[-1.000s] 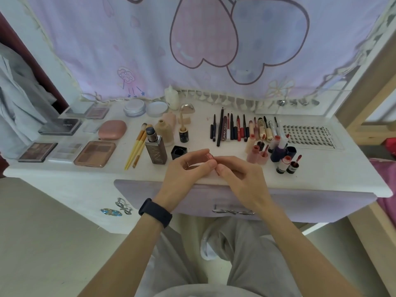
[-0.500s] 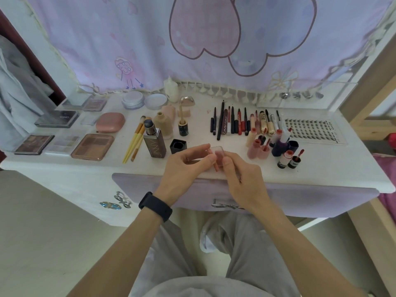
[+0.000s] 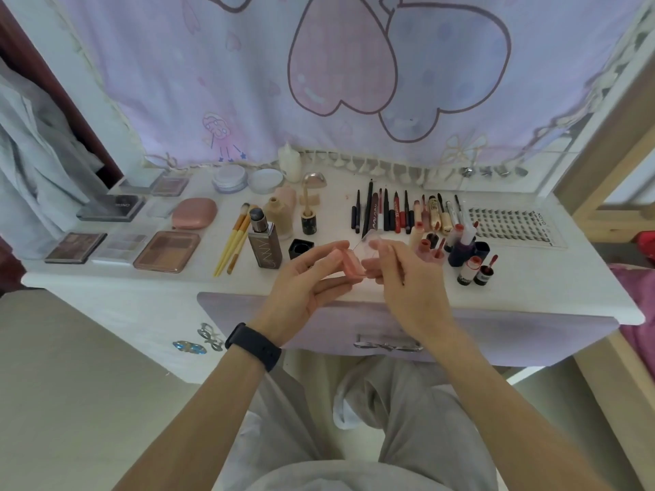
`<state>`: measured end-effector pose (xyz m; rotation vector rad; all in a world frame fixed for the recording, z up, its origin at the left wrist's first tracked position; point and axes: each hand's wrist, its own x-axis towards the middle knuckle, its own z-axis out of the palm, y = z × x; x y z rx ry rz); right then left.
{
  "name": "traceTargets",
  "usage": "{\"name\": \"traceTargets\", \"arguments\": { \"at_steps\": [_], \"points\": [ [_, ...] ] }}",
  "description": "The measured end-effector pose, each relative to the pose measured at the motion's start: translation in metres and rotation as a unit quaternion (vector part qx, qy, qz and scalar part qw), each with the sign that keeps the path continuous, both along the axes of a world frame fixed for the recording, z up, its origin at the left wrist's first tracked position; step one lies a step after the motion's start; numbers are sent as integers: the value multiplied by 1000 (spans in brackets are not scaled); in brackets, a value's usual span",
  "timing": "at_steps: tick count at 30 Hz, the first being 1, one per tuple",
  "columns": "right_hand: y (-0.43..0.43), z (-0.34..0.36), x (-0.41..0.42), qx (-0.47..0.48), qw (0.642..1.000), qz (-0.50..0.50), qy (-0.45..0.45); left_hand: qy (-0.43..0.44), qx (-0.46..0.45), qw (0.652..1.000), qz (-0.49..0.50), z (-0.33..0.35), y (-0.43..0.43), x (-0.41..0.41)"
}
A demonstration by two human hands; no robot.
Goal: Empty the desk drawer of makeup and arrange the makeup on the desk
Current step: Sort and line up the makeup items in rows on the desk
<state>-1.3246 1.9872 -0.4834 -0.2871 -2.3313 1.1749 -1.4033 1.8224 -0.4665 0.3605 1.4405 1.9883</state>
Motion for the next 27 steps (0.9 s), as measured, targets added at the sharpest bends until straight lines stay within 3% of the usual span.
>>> {"name": "traceTargets", "arguments": {
  "at_steps": [5, 10, 12, 14, 17, 19, 24, 25, 27],
  "points": [
    [11, 36, -13, -16, 1000, -13, -4, 14, 19, 1000, -15, 29, -11, -3],
    [12, 54, -23, -54, 999, 1, -6, 157, -156, 975, 35, 56, -23, -3],
    [7, 60, -26, -53, 999, 11, -1, 273, -283, 919, 30, 64, -28, -3],
    [-1, 65, -30, -57, 998, 25, 2, 389, -379, 839, 38, 70, -31, -2],
    [-9, 71, -35, -57, 997, 43, 3, 512, -415, 747, 85, 80, -33, -3],
    [-13, 74, -38, -85, 995, 59, 3, 548, -440, 705, 101, 84, -34, -6],
    [-14, 75, -50, -207, 974, 86, 10, 559, -441, 682, 167, 97, -44, -25],
    [-13, 69, -52, -189, 979, 78, 8, 550, -440, 685, 186, 101, -49, -35],
    [-11, 51, -53, -61, 997, 43, -20, 505, -431, 711, 231, 105, -63, -62]
  ]
}}
